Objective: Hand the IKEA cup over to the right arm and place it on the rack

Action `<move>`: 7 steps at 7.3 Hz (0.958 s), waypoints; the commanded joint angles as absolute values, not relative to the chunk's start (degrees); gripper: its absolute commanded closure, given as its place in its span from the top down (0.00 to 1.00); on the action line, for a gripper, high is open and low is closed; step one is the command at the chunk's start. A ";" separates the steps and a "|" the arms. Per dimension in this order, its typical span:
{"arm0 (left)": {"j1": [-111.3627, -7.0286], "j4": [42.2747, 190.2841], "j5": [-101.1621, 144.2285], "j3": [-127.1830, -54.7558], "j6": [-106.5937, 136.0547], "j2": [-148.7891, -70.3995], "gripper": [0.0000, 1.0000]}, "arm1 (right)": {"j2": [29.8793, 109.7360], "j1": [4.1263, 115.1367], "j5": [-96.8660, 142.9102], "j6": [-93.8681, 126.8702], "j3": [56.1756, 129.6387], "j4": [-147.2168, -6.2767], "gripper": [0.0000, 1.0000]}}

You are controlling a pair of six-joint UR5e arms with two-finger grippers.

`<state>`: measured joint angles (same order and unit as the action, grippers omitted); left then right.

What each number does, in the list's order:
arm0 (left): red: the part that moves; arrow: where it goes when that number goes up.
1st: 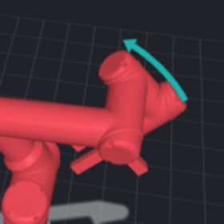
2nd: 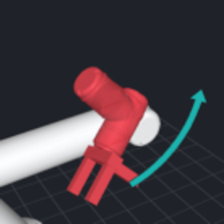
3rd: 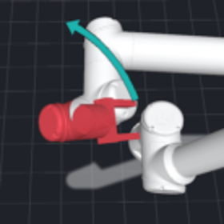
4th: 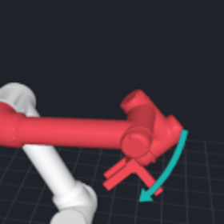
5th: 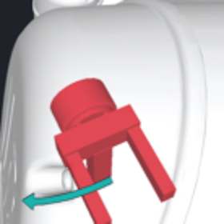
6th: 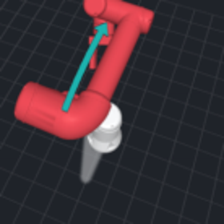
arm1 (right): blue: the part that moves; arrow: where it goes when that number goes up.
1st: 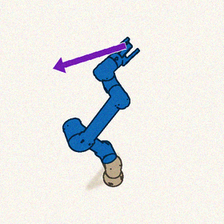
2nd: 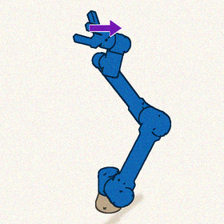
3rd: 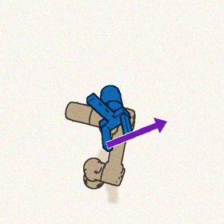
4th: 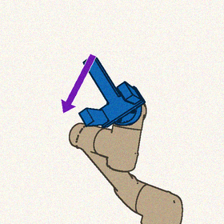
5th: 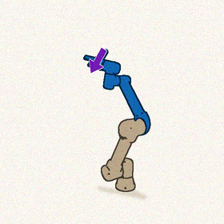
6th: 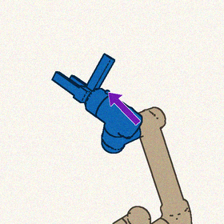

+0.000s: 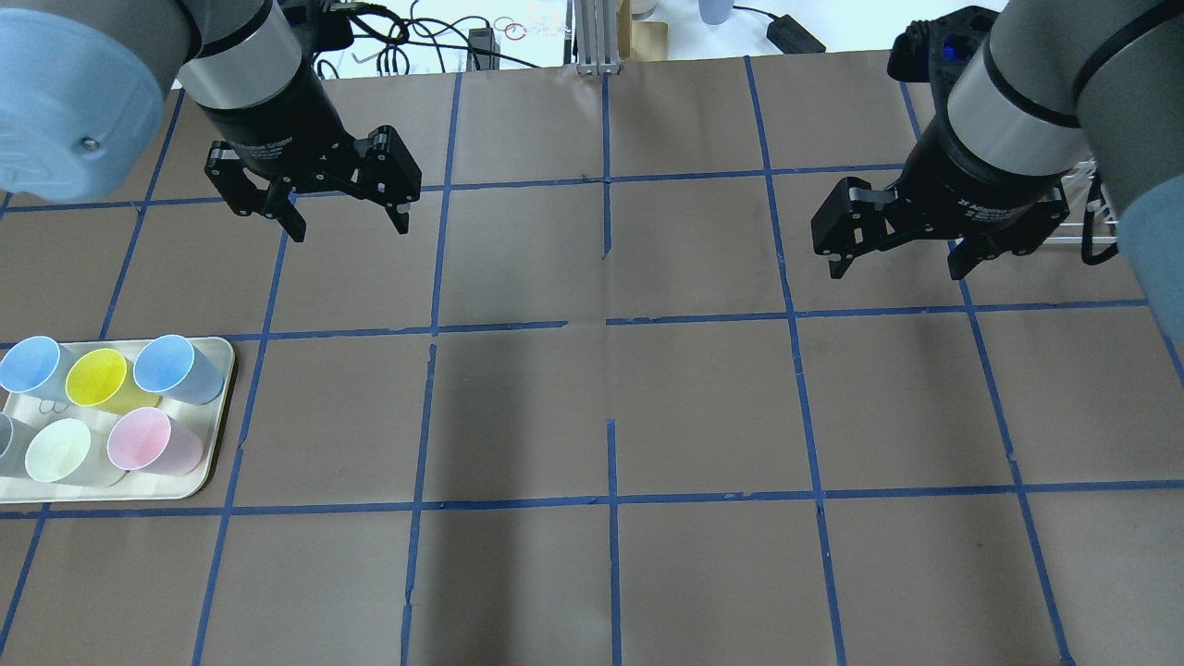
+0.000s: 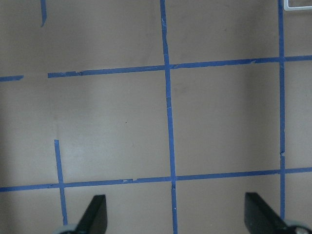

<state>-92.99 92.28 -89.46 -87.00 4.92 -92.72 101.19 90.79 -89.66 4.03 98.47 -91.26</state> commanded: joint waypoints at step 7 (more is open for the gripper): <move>-87.83 93.25 -89.91 -88.68 -7.24 -90.79 1.00 | 101.34 90.97 -89.47 1.40 98.79 -90.35 1.00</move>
<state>-90.72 92.79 -89.81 -88.30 -1.55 -91.35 101.27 91.02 -89.37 1.50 98.73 -90.35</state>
